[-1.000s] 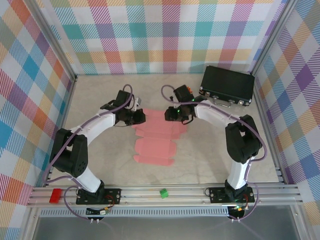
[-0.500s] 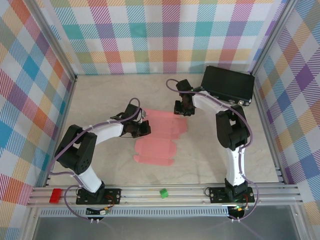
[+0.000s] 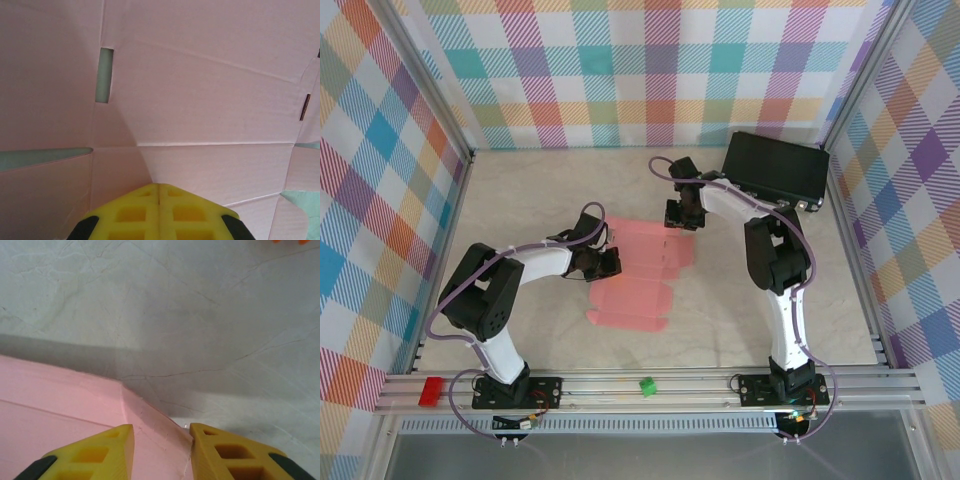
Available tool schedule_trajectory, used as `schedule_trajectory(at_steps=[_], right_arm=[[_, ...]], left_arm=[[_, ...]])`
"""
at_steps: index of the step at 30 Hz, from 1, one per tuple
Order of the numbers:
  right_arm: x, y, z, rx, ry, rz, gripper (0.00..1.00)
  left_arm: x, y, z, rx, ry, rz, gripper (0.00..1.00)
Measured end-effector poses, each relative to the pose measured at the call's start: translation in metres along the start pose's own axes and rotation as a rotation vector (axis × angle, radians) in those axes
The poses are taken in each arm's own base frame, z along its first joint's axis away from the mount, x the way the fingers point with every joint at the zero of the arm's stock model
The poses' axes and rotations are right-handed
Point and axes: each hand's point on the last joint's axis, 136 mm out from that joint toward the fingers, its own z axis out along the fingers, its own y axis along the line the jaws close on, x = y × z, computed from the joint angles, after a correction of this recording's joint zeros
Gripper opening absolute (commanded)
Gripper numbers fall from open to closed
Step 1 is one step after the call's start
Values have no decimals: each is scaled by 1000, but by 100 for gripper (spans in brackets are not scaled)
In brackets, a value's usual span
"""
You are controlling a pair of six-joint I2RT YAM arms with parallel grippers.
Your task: Fold the paper box
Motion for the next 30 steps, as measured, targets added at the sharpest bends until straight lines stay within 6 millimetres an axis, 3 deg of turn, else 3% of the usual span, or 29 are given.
schedule_trajectory(at_steps=[12,20,30], right_arm=[[4,17,-1,-84,24,-16,30],[-4,47,-10,-200,18,-52,33],[-3,58,13,-259,61,-53,34]], left_arm=[[0,1,1,-4,0,0,0],[-2,0,1,-4,-1,4,0],[-2,0,2,-8,4,6,0]])
